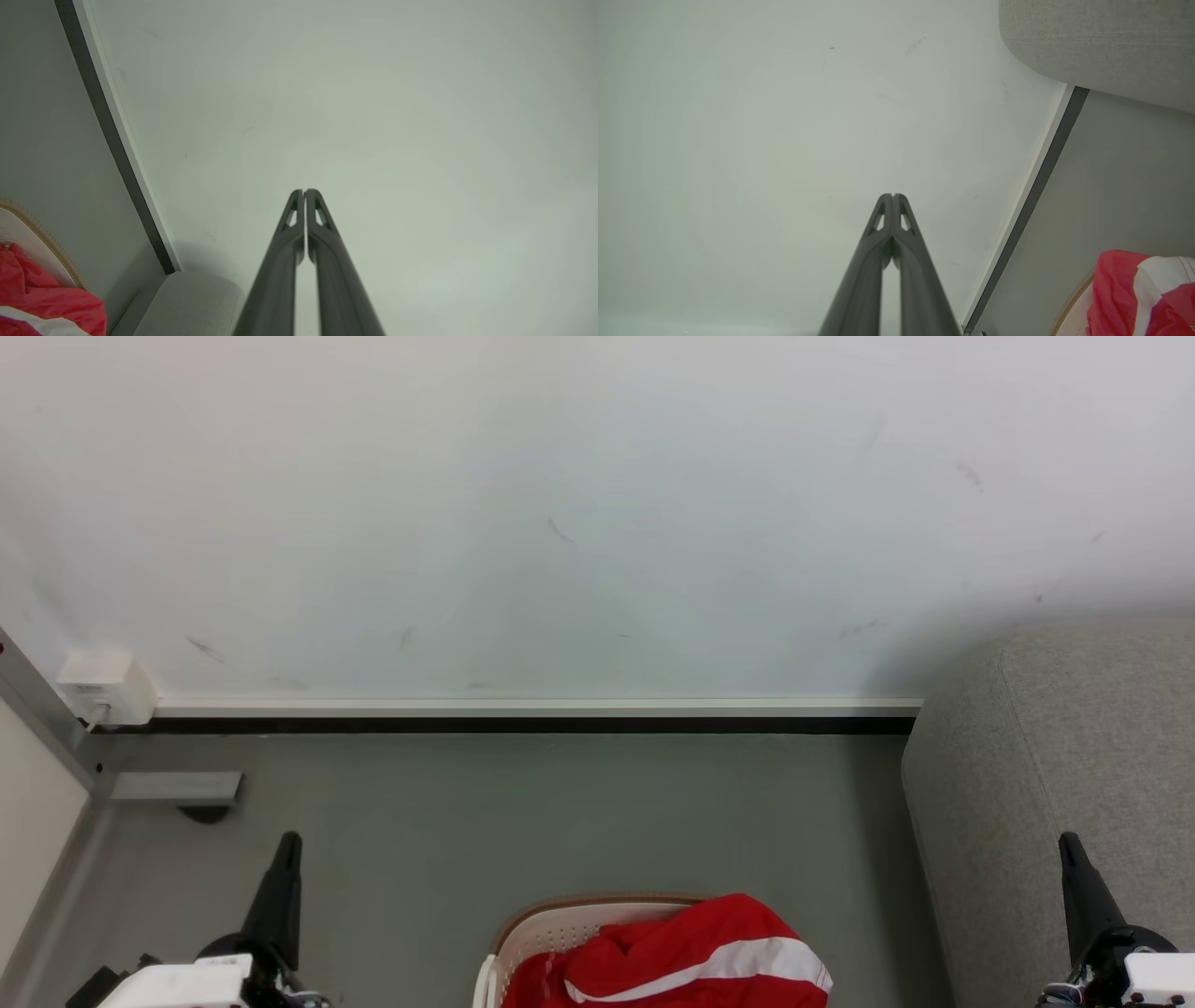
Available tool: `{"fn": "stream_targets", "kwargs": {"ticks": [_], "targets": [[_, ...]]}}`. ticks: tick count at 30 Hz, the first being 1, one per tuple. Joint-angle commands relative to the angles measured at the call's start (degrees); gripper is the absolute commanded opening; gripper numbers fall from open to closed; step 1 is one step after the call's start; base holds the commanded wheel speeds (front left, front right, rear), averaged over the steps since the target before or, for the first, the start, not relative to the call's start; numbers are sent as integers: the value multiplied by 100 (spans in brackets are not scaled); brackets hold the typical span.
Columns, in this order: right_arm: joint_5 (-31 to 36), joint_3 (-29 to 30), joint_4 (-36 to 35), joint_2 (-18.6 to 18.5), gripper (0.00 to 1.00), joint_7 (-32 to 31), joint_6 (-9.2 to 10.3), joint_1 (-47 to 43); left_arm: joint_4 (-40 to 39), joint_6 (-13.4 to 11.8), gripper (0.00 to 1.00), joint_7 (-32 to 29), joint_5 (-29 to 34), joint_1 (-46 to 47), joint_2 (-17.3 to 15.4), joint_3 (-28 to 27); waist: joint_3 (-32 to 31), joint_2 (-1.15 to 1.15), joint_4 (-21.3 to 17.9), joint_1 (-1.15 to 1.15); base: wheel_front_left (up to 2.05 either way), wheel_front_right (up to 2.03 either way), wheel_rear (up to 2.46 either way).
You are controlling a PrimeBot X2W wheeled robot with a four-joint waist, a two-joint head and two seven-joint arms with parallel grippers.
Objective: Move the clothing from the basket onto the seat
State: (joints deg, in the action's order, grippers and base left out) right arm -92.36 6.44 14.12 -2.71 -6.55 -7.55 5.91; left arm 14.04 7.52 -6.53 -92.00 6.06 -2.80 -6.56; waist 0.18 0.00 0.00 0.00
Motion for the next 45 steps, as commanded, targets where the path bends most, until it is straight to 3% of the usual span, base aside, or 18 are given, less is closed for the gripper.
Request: {"fn": "stream_targets", "kwargs": {"ticks": [1, 45], "targets": [[-11, 17, -21, -37, 0, -11, 13, 79, -15, 8, 0, -16, -81, 39, -15, -12, 0, 0, 0, 0, 0, 0, 0], [-11, 17, -21, -37, 0, -11, 14, 79, -15, 8, 0, -16, -81, 40, -15, -12, 0, 0, 0, 0, 0, 0, 0]]}}
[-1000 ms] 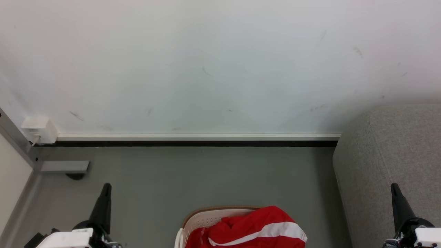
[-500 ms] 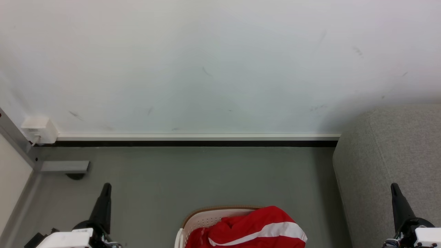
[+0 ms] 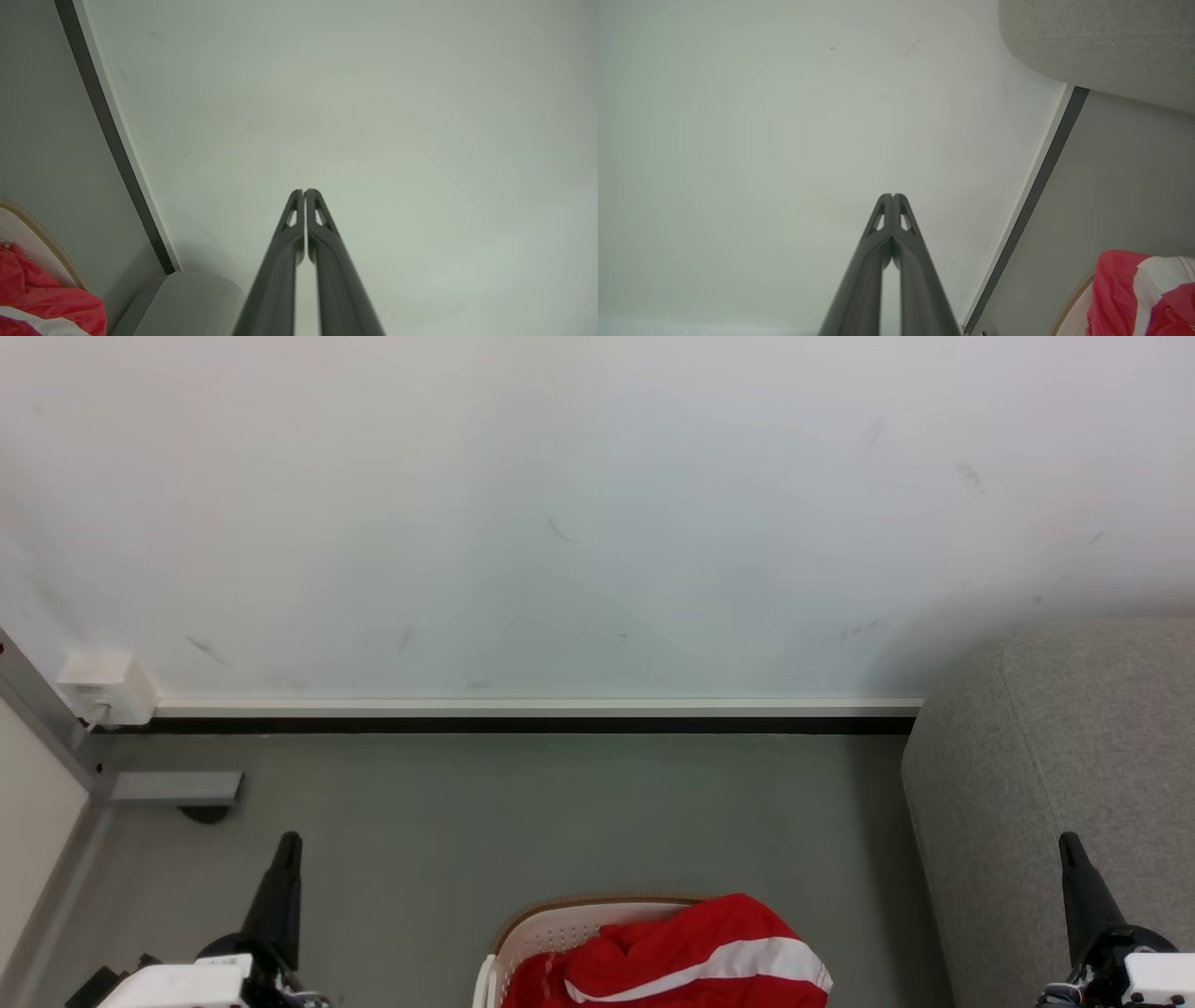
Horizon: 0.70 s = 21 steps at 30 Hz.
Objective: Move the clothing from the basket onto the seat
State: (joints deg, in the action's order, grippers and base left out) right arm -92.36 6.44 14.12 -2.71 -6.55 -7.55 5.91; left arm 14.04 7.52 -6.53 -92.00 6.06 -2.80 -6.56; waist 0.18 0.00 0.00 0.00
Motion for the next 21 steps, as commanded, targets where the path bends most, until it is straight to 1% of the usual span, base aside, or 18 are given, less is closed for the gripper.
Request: {"fn": "stream_targets", "kwargs": {"ticks": [1, 13, 14, 16, 21], "targets": [[-11, 17, -21, -37, 0, -11, 14, 79, -15, 8, 0, -16, -81, 40, -15, -12, 0, 0, 0, 0, 0, 0, 0], [-11, 17, -21, -37, 0, -11, 14, 79, -15, 8, 0, -16, -81, 40, -15, -12, 0, 0, 0, 0, 0, 0, 0], [-1, -1, 5, 1, 100, 2, 0, -2, 5, 0, 100, 3, 2, -1, 1, 2, 0, 0, 0, 0, 0, 0, 0], [0, -11, 63, 24, 100, 17, 0, -57, 70, 0, 100, 23, 8, -51, 17, 20, 1, 0, 0, 0, 0, 0, 0], [158, -70, -42, 7, 100, 170, 1, -151, 66, 0, 100, 174, 66, -64, 14, 163, 3, 0, 9, 0, 0, 0, 0]]}}
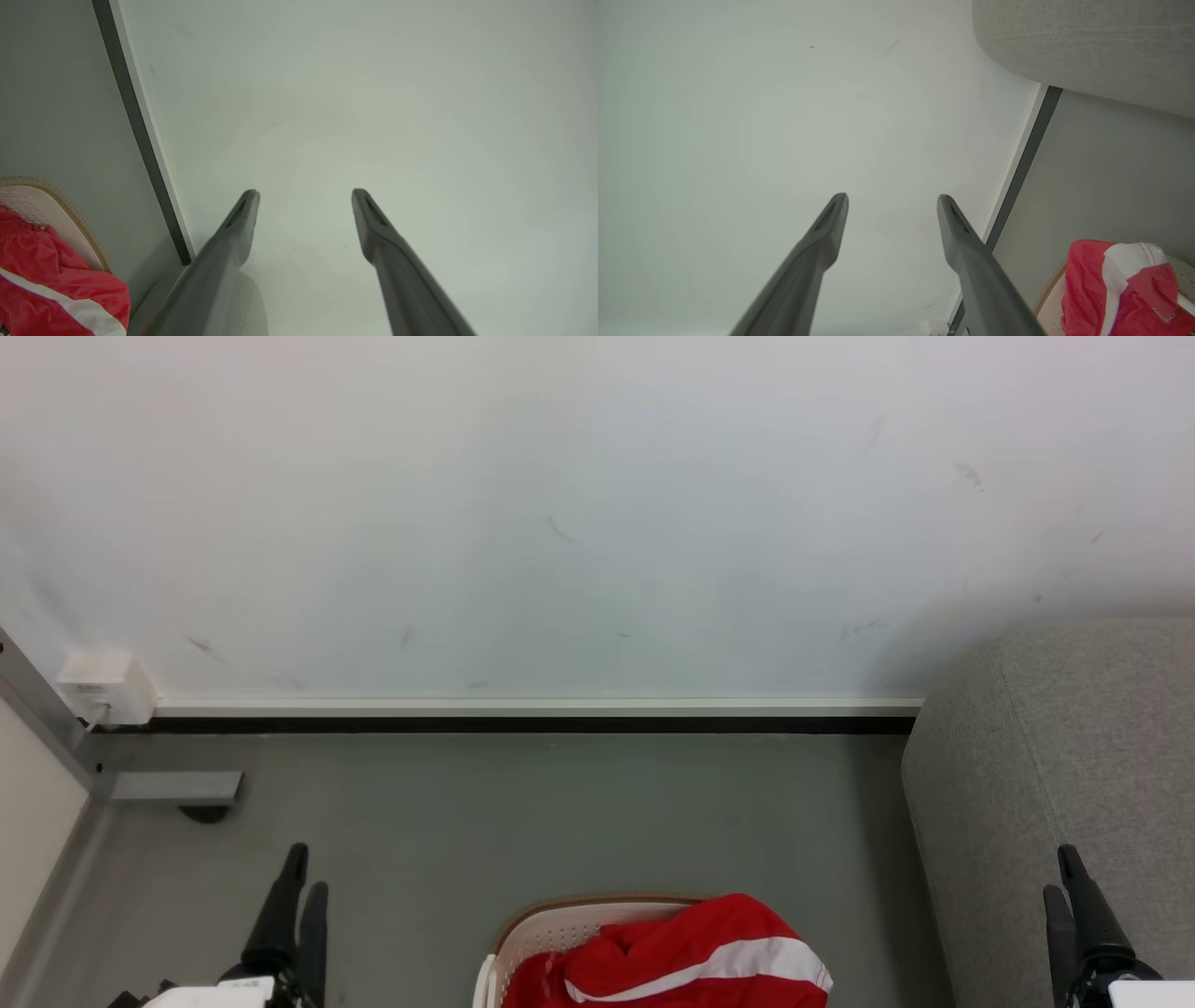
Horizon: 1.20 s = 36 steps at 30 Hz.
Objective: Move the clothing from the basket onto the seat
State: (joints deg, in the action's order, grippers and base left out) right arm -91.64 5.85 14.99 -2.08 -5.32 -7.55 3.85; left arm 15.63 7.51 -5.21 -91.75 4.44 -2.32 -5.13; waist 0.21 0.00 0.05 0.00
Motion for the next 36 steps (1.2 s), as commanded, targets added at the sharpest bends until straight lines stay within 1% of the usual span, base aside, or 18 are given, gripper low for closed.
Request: {"fn": "stream_targets", "kwargs": {"ticks": [1, 10, 22, 30, 36], "targets": [[161, -26, -145, -65, 100, 77, 1, 37, -90, 1, 100, 71, 74, 97, -33, 41, 1, 0, 5, 0, 0, 0, 0], [1325, -91, -407, -88, 100, 324, 1, -91, -20, -58, 100, 316, 753, 88, -38, 210, 15, 0, 35, 0, 0, 0, 0], [3163, -349, -709, -227, 100, 617, 3, -264, -98, -308, 100, 606, 2212, -4, -45, 384, 26, 0, 88, 0, 0, 0, 0], [4070, -432, -814, -237, 100, 790, 3, -363, -239, -507, 100, 782, 3339, -112, -49, 538, 21, 0, 113, 0, 0, 0, 0], [4678, -443, -818, -249, 100, 915, 4, -428, -343, -624, 100, 904, 3975, -146, -52, 660, 12, 0, 132, 0, 0, 0, 0]]}}
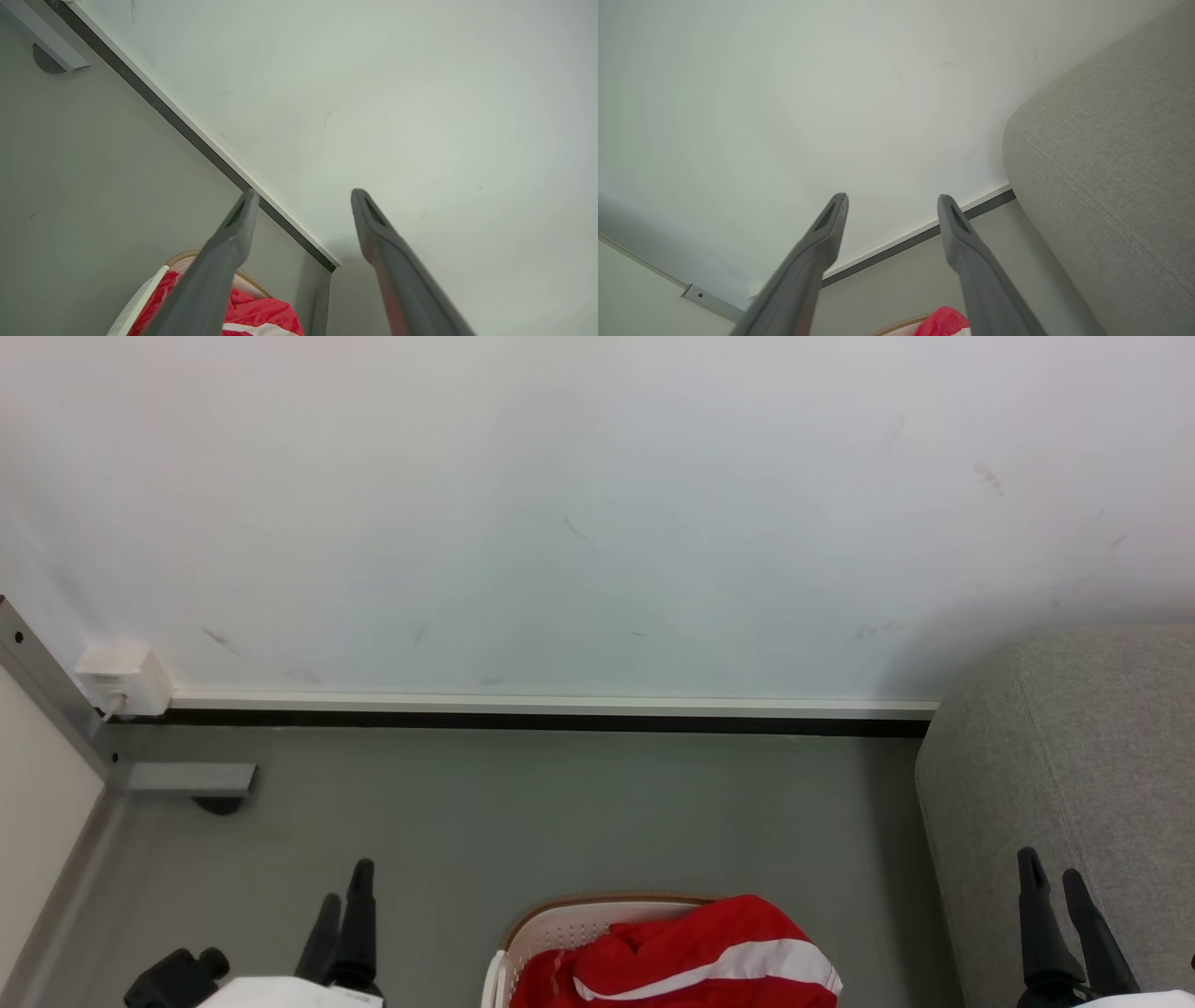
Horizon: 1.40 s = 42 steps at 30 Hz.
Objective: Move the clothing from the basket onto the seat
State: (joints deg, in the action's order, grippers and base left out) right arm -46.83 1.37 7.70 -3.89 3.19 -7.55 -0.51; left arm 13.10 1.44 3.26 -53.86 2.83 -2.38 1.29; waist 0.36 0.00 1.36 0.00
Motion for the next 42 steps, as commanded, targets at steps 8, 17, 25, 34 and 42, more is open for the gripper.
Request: {"fn": "stream_targets", "kwargs": {"ticks": [8, 17, 25, 34, 42], "targets": [[931, -22, -80, -42, 100, 213, 5, -54, -77, -86, 100, 211, 930, -36, -50, 137, -24, 0, 6, 0, 0, 0, 0], [1612, -84, -150, -43, 100, 372, 5, -119, -139, -197, 100, 370, 1694, -54, -53, 195, -21, 0, 17, 0, 0, 0, 0], [2199, -86, -183, -58, 100, 499, 6, -167, -218, -267, 100, 492, 2251, -82, -56, 234, -16, 0, 31, 0, 0, 0, 0], [2684, -20, -135, -30, 100, 633, 7, -229, -279, -307, 100, 625, 2840, -121, -59, 262, -5, 0, 55, 0, 0, 0, 0], [2936, 157, -162, 26, 100, 743, 8, -306, -198, -270, 100, 735, 3280, -188, -61, 269, -12, 0, 85, 0, 0, 0, 0]]}}
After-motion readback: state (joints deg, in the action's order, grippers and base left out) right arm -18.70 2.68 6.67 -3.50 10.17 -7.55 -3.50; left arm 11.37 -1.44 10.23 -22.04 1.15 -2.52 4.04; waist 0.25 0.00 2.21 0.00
